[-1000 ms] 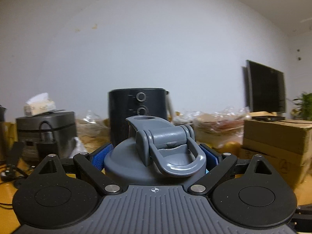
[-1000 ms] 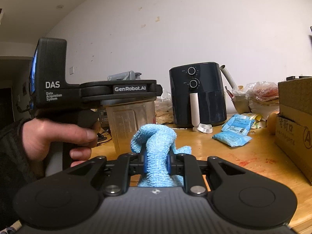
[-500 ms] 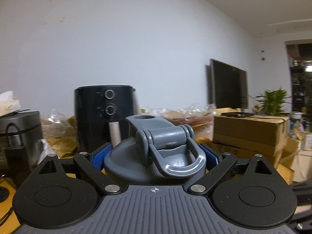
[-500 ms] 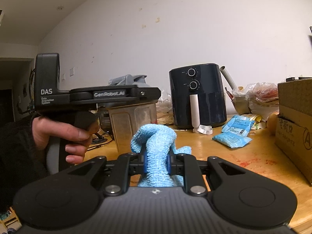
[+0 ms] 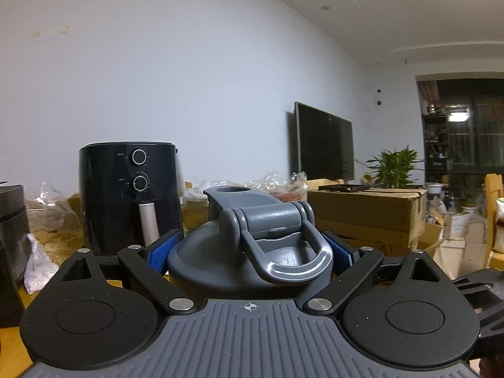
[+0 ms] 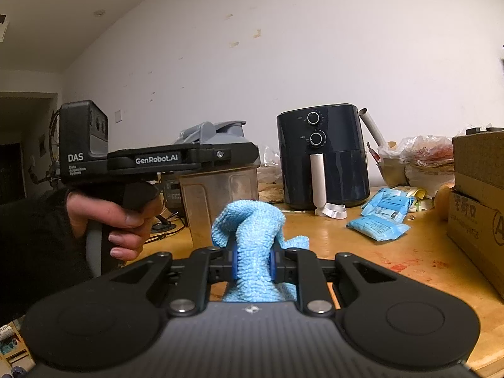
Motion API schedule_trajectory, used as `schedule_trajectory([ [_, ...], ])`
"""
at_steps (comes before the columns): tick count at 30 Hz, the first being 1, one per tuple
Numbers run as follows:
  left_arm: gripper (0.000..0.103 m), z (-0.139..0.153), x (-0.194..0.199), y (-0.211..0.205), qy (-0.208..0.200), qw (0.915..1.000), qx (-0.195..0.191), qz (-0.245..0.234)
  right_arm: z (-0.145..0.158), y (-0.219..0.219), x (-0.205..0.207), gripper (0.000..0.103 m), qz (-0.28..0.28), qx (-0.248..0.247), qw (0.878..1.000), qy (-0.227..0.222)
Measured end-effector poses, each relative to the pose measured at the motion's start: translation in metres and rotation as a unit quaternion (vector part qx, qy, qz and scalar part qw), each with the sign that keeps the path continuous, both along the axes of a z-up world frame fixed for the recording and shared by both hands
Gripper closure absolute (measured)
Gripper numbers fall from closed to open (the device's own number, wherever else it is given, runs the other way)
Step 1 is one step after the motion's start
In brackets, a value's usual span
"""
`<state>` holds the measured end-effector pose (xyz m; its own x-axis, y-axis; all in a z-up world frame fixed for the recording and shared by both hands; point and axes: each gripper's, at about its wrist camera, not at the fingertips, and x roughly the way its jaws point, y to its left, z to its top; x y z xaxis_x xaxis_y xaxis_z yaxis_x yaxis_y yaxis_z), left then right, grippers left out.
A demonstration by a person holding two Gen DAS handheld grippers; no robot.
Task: Clean container
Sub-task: 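Press the blue cloth against the bottle side with the right gripper while the left gripper holds it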
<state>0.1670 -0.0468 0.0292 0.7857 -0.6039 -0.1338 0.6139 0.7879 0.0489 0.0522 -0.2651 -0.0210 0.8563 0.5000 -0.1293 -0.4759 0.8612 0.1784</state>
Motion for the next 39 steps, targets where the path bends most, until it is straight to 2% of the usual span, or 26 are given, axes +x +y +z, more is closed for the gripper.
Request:
schedule_trajectory([
  [8,0.008,-0.001,0.008,0.01,0.002,0.9988,-0.004,-0.049,0.001,0.0,-0.001,0.088,0.002,0.0,1.0,-0.001],
  [16,0.009,-0.001,0.019,0.022,0.007,0.9934,-0.009,-0.114,0.0,0.002,0.0,0.088,0.007,-0.001,1.0,-0.005],
  [39,0.008,-0.002,0.024,0.02,0.019,0.9929,-0.007,-0.117,0.021,0.034,0.031,0.088,0.048,-0.042,0.997,-0.037],
])
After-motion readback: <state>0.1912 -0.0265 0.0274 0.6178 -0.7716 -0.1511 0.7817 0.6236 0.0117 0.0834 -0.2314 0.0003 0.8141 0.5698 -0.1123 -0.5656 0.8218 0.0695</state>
